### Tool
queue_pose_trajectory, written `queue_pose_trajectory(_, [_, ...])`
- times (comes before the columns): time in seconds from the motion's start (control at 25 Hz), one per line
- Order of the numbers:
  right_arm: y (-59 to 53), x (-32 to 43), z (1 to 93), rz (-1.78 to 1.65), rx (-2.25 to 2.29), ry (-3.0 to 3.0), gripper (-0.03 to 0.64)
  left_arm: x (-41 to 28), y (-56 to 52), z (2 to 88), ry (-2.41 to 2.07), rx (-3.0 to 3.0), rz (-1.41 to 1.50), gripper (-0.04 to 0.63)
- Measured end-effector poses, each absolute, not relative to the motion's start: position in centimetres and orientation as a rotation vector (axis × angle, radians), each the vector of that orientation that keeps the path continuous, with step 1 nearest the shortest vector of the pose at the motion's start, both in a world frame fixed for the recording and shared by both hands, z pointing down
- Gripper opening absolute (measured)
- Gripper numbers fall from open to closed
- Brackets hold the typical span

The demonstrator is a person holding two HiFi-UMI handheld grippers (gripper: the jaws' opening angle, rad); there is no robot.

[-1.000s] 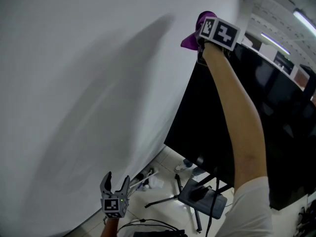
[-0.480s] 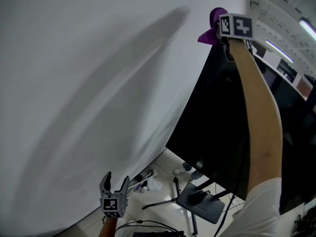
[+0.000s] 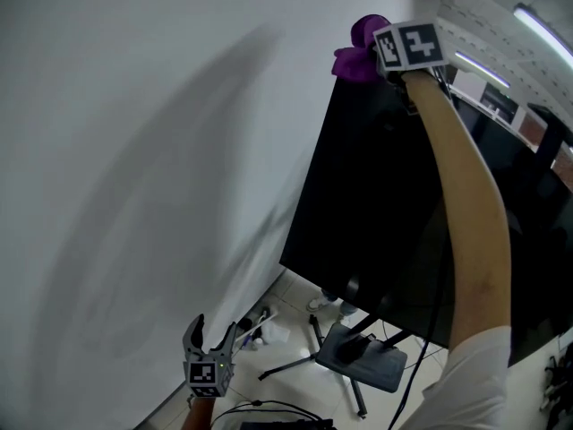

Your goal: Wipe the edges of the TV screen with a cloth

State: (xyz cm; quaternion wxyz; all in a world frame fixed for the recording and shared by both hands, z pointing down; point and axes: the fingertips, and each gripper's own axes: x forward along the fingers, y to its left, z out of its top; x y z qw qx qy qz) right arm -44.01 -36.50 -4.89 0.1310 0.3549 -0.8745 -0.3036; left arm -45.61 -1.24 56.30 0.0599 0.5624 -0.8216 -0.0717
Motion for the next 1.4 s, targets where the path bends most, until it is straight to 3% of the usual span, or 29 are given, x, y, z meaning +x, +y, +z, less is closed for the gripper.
queue_pose_trajectory(0.36, [-38.8,-33.7,-5.3,-0.978,1.139,-2.32,0.086,-40.0,-5.9,55.3,-2.374,1.879,-0.181,0.322])
queue_pose_trajectory(0.96, [-41.3,-10.9,-5.9,-1.071,1.299,-2.153,0.089,-23.8,-15.8,53.8,-2.103,2.248,-0.054,0.322])
queue_pose_trajectory(1.4, [-42.1,11.1,-6.4,-0.991,1.572,-1.984,0.091,-10.0,-18.0,52.7,-1.863,2.457,0.027,0.322])
